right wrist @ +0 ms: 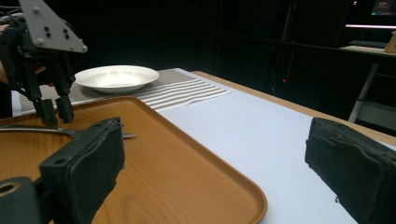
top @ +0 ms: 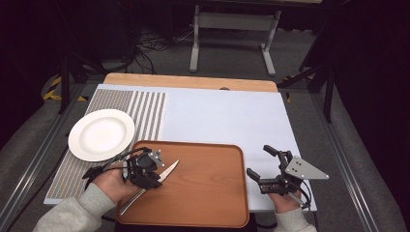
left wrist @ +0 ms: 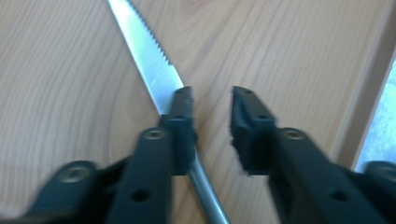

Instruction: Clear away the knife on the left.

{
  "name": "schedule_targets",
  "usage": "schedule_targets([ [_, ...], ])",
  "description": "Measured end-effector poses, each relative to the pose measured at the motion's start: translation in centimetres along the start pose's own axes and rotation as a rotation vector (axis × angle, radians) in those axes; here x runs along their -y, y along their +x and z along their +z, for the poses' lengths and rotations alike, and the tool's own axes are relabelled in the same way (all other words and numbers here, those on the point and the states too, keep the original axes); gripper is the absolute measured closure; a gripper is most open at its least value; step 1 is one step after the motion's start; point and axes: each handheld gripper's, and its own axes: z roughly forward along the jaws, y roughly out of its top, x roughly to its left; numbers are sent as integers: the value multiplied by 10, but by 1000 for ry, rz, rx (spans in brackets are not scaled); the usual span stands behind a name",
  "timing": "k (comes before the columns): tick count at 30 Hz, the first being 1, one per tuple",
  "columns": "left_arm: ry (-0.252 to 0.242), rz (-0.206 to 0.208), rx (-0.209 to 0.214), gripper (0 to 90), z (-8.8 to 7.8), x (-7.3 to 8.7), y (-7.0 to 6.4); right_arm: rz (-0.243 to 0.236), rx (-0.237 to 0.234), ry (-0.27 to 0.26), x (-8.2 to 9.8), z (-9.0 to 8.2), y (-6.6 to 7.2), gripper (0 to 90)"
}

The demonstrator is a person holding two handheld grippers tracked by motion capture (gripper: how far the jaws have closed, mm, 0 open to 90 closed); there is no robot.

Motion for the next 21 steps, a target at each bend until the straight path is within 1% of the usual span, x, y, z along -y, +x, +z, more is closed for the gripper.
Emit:
schedule_targets([
  [1,4,36,-20,792,1,-2,-4,-3,0,-2,0,0,0,54],
  [2,10,48,-32,859,1,-3,-5,-3,1,-3,0,0,-1,54],
  [3,14,64,-47,889,2,-4,-7,0,1,0,0,0,-1,54],
  [5,19,96,-46,895,4,-7,-8,-1,1,0,1,0,-1,54],
  [7,37,113,-43,897,6,-9,-9,-2,0,0,1,0,-1,54],
  [9,64,129,-30,896,9,-10,-7,-1,0,-1,1,0,0,54],
  [13,108,146,-24,896,12,-10,-5,3,1,-2,1,0,-1,54],
  [17,137,144,-24,896,16,-11,-5,3,1,-1,1,0,-1,54],
  [20,153,137,-14,896,18,-11,-4,1,-1,-1,1,0,0,54],
  [21,164,144,-12,896,19,-11,-4,1,-1,-1,1,0,0,54],
])
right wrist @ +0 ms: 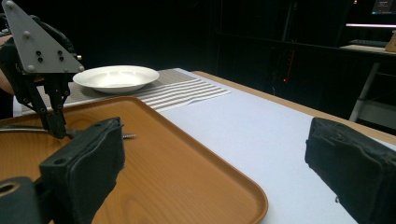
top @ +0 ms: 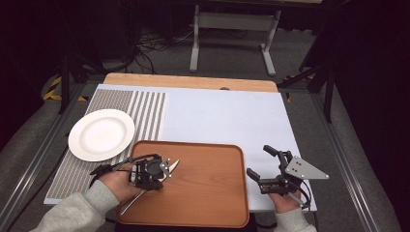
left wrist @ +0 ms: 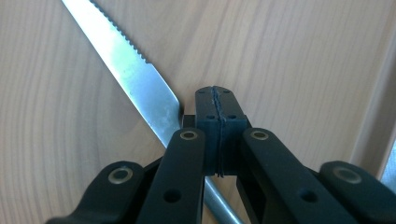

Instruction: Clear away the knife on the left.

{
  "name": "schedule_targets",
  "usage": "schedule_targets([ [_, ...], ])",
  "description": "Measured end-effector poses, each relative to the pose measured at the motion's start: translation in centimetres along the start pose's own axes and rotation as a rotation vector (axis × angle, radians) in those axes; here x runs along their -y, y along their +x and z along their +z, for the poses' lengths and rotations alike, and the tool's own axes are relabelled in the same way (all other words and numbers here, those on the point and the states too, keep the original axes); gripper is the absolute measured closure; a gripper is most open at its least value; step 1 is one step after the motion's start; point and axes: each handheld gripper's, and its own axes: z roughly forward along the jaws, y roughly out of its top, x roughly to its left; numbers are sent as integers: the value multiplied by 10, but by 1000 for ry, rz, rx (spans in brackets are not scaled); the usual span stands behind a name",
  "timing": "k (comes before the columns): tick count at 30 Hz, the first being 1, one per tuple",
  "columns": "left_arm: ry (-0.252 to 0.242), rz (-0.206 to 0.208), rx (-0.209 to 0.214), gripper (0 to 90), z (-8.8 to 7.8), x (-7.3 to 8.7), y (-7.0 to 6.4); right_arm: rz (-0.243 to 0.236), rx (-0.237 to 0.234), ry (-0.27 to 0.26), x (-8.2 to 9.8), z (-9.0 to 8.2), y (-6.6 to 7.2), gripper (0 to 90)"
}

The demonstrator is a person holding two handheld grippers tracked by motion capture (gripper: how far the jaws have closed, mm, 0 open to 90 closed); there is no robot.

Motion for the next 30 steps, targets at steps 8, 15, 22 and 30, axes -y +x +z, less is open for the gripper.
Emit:
schedule_targets([
  [8,25,-8,-12,897,5,0,-1,-2,-4,4,0,2,0,54],
  [15,27,-15,-11,896,4,1,2,-2,0,-1,-1,1,0,54],
  [22,38,-18,-24,896,3,2,4,-1,2,-1,-1,0,0,54],
  [30,39,-39,-38,896,2,7,7,-1,2,3,-1,0,1,54],
])
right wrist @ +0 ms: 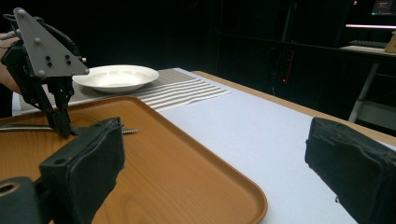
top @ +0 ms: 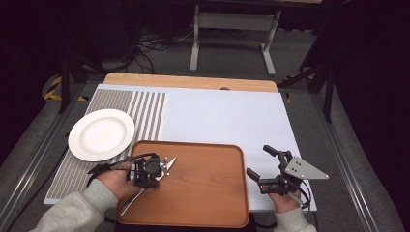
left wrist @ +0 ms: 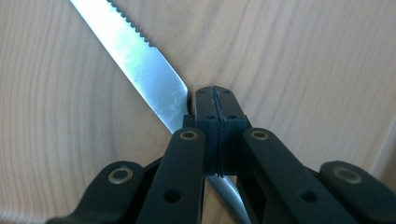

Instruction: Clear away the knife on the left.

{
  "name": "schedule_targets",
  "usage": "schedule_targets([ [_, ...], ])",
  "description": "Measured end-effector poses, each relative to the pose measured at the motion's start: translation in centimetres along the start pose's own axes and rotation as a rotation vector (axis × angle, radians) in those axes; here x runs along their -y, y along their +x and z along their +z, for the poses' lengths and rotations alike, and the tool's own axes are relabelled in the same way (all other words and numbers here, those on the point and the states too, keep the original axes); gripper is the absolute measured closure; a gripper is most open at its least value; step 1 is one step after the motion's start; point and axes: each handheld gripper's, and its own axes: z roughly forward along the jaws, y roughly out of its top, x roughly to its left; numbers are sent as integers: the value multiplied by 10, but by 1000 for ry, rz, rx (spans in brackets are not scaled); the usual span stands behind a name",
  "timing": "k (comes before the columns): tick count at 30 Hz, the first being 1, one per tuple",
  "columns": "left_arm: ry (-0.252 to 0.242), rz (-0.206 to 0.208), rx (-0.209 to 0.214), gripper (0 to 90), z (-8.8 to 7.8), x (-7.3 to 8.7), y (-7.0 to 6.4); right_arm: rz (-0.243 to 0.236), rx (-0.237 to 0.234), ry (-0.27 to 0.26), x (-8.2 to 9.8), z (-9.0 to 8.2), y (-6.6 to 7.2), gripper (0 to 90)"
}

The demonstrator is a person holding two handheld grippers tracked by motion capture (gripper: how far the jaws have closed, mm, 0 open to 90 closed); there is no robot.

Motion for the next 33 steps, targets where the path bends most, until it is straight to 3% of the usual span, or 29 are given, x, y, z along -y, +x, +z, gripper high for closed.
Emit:
schedule_targets([
  [8,-2,-8,-13,896,-1,6,4,-6,0,0,0,0,0,54],
  [33,5,-90,-26,896,-4,24,19,-4,-1,-2,0,2,0,54],
])
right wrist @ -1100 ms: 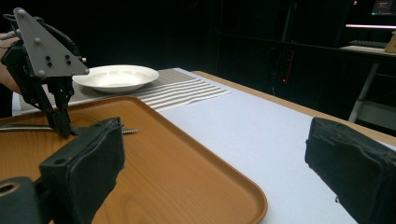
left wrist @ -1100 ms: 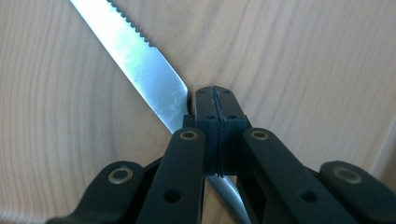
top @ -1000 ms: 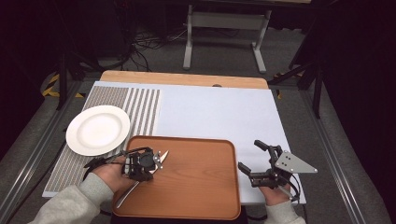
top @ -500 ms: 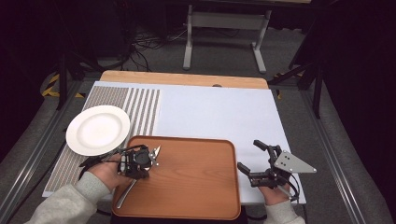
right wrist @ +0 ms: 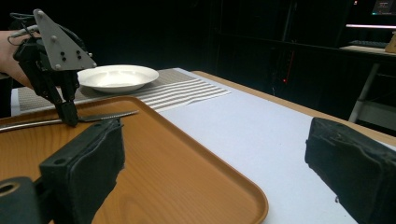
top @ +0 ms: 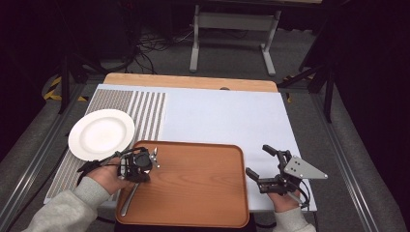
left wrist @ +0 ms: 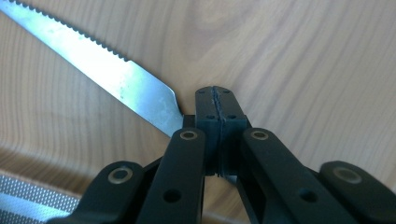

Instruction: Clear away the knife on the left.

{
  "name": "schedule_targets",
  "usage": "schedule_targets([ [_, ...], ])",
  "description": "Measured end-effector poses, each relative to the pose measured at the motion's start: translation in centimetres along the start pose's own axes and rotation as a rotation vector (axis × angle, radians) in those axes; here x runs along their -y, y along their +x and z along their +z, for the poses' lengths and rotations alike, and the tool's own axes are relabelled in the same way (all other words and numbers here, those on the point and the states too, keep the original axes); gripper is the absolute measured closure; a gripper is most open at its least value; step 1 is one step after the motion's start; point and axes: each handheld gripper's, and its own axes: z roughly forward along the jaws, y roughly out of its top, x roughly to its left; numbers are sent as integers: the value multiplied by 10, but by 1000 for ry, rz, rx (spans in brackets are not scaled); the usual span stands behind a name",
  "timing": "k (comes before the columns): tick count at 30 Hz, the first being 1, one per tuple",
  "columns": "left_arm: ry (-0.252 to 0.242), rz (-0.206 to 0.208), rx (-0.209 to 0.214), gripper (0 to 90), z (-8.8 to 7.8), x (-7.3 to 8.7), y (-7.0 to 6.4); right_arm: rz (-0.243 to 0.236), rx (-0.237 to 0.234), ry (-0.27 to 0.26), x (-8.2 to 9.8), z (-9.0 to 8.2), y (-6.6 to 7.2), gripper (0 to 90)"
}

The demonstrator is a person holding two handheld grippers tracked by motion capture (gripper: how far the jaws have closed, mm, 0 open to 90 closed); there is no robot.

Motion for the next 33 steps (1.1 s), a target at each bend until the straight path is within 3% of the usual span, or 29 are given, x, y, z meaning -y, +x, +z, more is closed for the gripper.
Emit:
schedule_targets([
  [22,-8,-84,8,895,-1,13,11,2,-7,2,0,2,0,54],
  [33,1,-91,3,895,-2,17,14,1,-7,5,0,3,0,54],
])
